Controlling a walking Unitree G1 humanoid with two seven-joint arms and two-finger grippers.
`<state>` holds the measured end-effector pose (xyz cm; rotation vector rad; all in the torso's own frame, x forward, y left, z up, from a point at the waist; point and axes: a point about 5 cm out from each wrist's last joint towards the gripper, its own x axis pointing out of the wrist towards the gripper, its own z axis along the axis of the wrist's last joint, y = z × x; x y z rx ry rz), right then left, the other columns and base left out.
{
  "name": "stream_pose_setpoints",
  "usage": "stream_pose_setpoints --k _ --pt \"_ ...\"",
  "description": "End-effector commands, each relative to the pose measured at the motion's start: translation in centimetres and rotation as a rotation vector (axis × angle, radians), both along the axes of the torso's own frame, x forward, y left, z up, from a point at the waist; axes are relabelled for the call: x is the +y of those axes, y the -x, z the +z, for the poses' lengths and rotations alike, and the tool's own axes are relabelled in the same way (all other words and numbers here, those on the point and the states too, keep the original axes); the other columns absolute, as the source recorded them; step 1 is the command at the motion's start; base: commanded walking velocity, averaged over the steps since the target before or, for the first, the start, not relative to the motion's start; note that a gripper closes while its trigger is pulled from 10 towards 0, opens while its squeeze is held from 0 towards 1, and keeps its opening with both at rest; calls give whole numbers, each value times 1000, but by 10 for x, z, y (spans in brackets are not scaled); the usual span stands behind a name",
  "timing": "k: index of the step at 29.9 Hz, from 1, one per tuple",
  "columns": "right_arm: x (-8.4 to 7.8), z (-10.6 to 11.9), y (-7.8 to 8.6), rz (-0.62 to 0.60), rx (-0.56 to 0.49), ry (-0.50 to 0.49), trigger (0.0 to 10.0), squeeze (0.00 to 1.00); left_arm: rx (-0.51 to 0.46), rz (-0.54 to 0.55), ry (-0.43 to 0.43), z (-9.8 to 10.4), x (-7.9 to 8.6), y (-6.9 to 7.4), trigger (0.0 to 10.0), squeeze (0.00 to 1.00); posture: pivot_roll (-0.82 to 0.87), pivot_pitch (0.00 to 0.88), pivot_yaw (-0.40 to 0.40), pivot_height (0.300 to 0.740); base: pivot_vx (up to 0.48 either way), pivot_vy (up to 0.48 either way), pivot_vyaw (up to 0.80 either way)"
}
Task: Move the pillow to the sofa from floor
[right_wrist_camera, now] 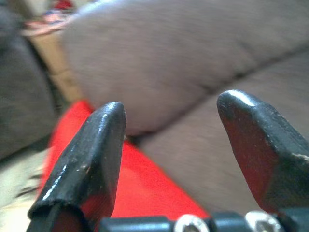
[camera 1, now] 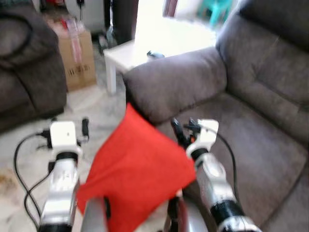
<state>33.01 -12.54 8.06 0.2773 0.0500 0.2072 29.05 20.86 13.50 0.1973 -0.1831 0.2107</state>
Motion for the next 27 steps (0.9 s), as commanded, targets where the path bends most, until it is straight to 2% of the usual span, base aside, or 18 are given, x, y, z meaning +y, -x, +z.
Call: stream_pose_setpoints --k 1,6,9,12,15,16,17,21,27 --pt "-4 -7 3 -20 36 2 10000 0 16 -9 -1 -3 -2 1 10000 0 55 95 -178 531 0 0 0" --pt "-6 -11 3 -41 69 14 10000 0 45 -55 11 -7 -6 2 10000 0 56 97 -178 531 0 0 0" --pt "-6 -20 5 -38 130 50 10000 0 77 -109 25 -13 -11 5 10000 0 57 99 -178 531 0 0 0" --pt "-5 -22 6 -37 145 39 10000 0 92 -117 28 -16 -12 6 10000 0 60 100 -180 531 0 0 0" --pt "-6 -30 7 -39 209 61 10000 0 113 -114 25 -20 -11 9 10000 0 63 99 -181 531 0 0 0" --pt "-7 -31 7 -40 218 57 10000 286 115 -114 26 -20 -10 10 10000 0 63 99 -181 531 0 0 0" --pt "-7 -31 6 -44 220 41 10000 1000 116 -115 26 -21 -10 10 10000 0 64 101 -181 531 0 0 0" --pt "-12 -31 2 -111 265 -49 10000 1000 121 -119 30 -21 -11 11 10000 0 64 101 -181 531 0 0 0" --pt "-15 -33 0 -136 309 -74 10000 1000 124 -124 33 -21 -12 10 10000 0 65 101 -181 531 0 0 0"
